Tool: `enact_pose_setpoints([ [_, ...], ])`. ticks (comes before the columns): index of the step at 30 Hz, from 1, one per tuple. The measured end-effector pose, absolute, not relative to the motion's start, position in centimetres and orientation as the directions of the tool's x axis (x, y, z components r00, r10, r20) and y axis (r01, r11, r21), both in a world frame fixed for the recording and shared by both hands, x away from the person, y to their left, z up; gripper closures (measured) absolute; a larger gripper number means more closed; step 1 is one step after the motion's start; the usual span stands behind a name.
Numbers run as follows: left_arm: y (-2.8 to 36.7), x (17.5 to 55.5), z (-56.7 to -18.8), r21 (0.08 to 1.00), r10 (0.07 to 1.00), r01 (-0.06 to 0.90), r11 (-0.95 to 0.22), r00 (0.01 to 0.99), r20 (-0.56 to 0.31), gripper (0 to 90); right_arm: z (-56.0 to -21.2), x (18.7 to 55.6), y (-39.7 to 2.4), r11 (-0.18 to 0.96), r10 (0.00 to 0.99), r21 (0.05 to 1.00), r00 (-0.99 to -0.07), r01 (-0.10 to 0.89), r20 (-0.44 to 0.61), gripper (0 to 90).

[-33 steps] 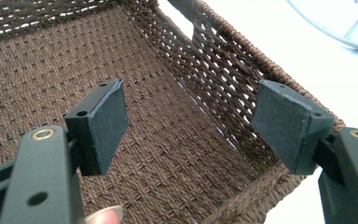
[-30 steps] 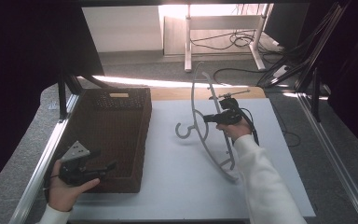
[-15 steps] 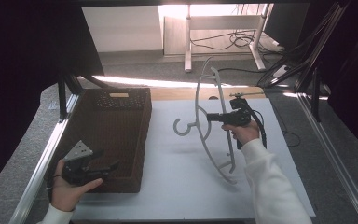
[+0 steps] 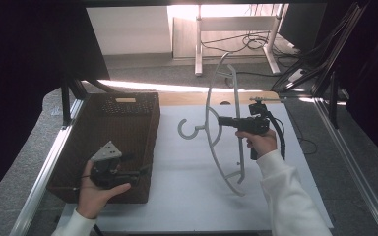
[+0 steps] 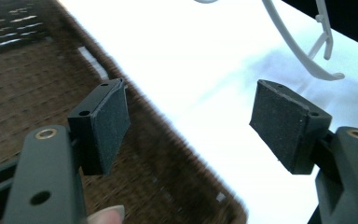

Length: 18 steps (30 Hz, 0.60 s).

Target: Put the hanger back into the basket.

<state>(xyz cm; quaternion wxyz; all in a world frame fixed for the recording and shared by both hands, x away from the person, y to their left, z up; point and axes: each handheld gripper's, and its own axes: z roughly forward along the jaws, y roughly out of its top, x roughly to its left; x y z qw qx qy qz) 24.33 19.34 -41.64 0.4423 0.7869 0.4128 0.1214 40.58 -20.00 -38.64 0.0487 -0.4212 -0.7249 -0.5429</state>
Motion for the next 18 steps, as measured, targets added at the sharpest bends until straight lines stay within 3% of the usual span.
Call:
enact_pose_setpoints([
  [18, 12.7, 27.3, -41.2, 0.782, 0.691, 0.573, -0.244, 0.669, -0.274, 30.0, -37.7, 39.3, -20.3, -0.026, 0.488, 0.762, -0.657, 0.647, 0.575, 86.4],
])
